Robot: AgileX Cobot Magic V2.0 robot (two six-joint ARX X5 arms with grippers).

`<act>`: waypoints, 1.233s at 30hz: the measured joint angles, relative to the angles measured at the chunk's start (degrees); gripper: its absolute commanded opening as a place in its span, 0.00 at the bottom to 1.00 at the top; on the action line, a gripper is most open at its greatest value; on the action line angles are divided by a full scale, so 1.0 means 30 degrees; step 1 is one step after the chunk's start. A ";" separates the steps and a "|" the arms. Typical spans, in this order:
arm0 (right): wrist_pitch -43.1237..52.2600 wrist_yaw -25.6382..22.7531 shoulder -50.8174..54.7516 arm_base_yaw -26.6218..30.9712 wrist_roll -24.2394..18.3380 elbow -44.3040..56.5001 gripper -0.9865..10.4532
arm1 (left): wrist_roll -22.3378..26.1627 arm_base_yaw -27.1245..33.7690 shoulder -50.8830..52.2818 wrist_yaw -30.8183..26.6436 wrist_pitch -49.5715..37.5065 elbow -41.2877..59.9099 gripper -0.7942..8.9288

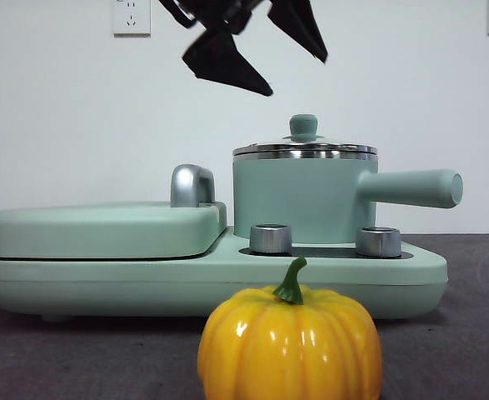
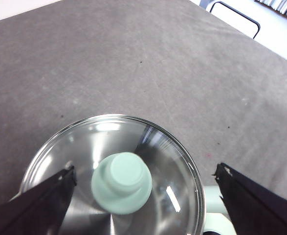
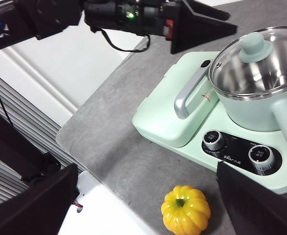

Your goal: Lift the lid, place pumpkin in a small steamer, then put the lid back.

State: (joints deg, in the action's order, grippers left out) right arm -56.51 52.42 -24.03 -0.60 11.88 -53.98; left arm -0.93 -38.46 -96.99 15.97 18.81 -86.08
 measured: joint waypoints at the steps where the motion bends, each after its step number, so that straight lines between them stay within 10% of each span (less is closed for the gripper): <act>1: 0.0000 0.0007 0.0000 0.0000 0.0007 0.0000 0.48 | 0.0233 -0.0095 -0.0160 -0.0066 -0.0102 0.0000 0.56; 28: 0.0000 -0.0066 0.0000 0.0000 0.0000 0.0000 0.48 | 0.2674 -0.0816 -0.2244 -0.2492 -0.1341 -0.0036 0.48; 37: 0.0000 -0.0066 0.0000 0.0000 0.0073 0.0000 0.48 | 0.2812 -0.0816 -0.2404 -0.2703 -0.1144 -0.0044 0.19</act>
State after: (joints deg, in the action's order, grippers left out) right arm -56.51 52.23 -24.03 -0.60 12.10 -53.98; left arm 7.51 -40.91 -104.20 7.86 15.38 -86.21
